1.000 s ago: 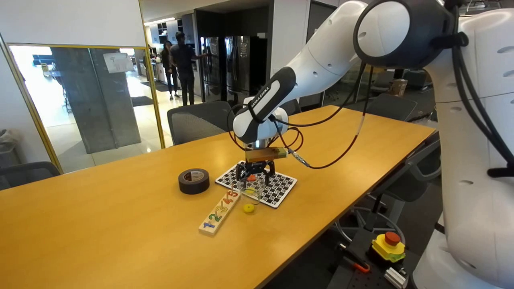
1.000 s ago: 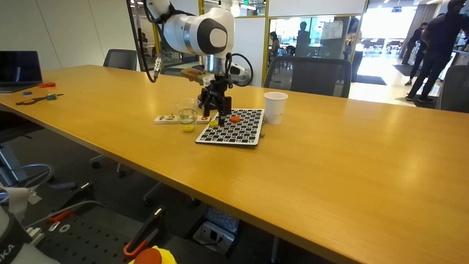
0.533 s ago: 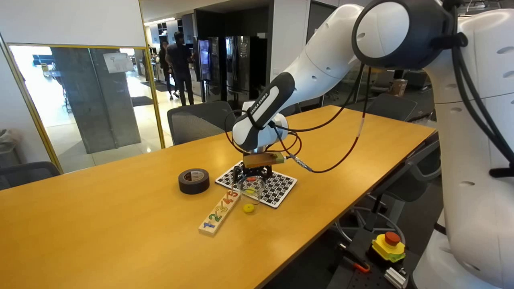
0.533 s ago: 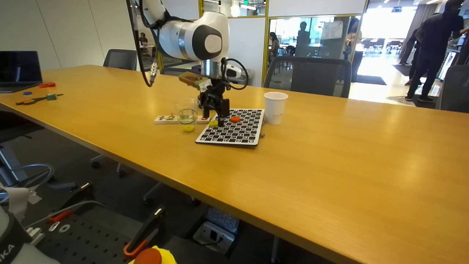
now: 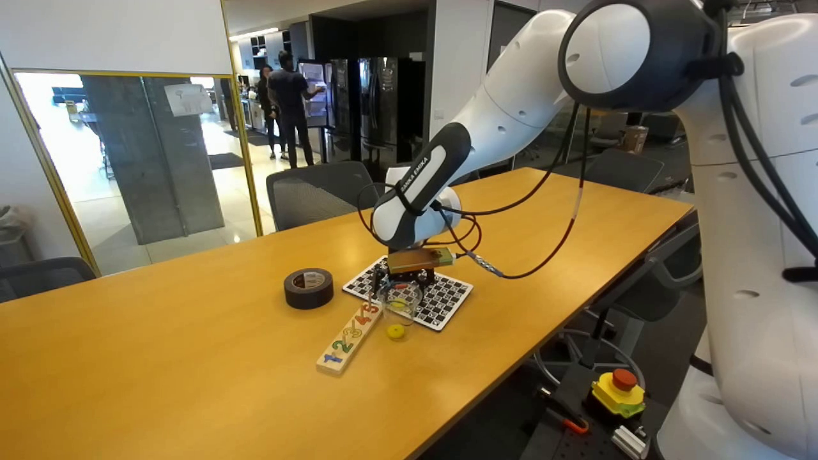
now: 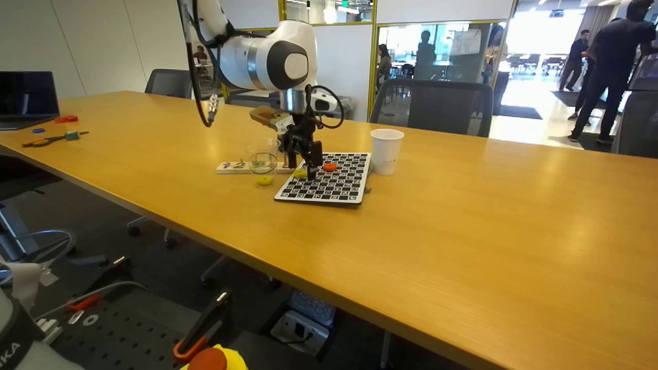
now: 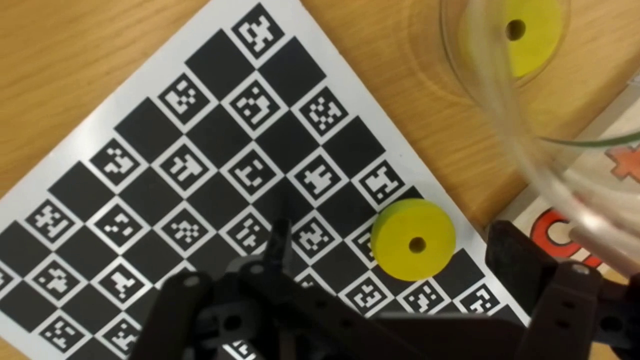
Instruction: Put an orange block in the white cup then a yellow block in the clear cup, then put two orange blocks in the white cup then a yellow block in the clear cup and lastly the orange block in the white cup
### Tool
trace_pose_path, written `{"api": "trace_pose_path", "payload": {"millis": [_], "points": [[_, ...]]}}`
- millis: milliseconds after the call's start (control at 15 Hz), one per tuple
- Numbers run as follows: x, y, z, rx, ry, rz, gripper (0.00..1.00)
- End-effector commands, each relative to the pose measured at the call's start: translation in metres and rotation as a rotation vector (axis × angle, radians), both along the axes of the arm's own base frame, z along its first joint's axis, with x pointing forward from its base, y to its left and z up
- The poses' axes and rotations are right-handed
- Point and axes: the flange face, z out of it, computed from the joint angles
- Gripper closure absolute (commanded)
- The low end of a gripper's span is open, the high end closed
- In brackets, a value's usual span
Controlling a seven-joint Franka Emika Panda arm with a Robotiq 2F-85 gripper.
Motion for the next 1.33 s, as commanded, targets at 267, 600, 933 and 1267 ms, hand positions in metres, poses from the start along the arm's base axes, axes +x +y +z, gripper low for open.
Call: {"api": "trace_pose_path", "payload": {"millis": [267,600,933,1267], "points": [[-0.004,0.002,0.002,-0.015,-0.017,-0.010,0.00],[-0.003,0.004,0.002,-0.009,-0.020,-0.005,0.00],[-0.001,0.008,0.003,-0.007,-0.026,0.003,0.00],[-0.001,0.011,0.003,-0.006,-0.024,0.007,0.00]]}}
